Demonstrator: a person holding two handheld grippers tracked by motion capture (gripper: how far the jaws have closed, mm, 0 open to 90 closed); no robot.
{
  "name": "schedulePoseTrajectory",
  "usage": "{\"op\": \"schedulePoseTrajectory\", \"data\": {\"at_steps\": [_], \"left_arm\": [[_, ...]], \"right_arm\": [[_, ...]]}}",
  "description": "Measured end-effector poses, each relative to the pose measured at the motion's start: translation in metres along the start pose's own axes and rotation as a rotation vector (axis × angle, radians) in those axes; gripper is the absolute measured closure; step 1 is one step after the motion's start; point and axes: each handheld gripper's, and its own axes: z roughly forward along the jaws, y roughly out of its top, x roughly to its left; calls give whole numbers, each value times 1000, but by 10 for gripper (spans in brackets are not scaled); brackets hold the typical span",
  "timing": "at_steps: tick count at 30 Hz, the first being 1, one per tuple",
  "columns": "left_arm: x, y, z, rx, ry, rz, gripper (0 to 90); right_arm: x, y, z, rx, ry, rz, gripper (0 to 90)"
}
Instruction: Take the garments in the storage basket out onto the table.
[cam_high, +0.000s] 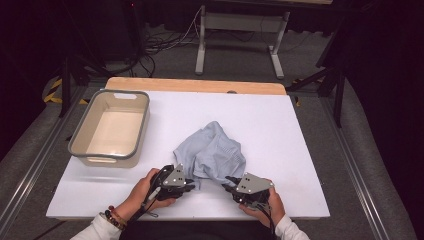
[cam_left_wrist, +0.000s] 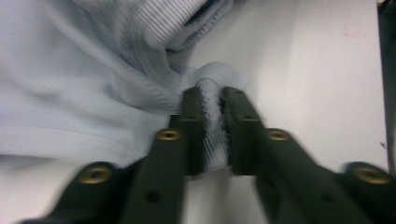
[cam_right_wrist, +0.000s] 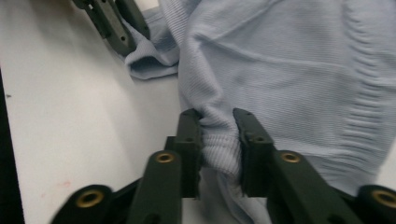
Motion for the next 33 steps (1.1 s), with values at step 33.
{"op": "schedulePoseTrajectory", "data": {"at_steps": [33], "left_arm": [[25, 29, -109, -387, 213, -58, 847]], "right_arm": [[-65, 42, -66, -296, -207, 171, 786]]}}
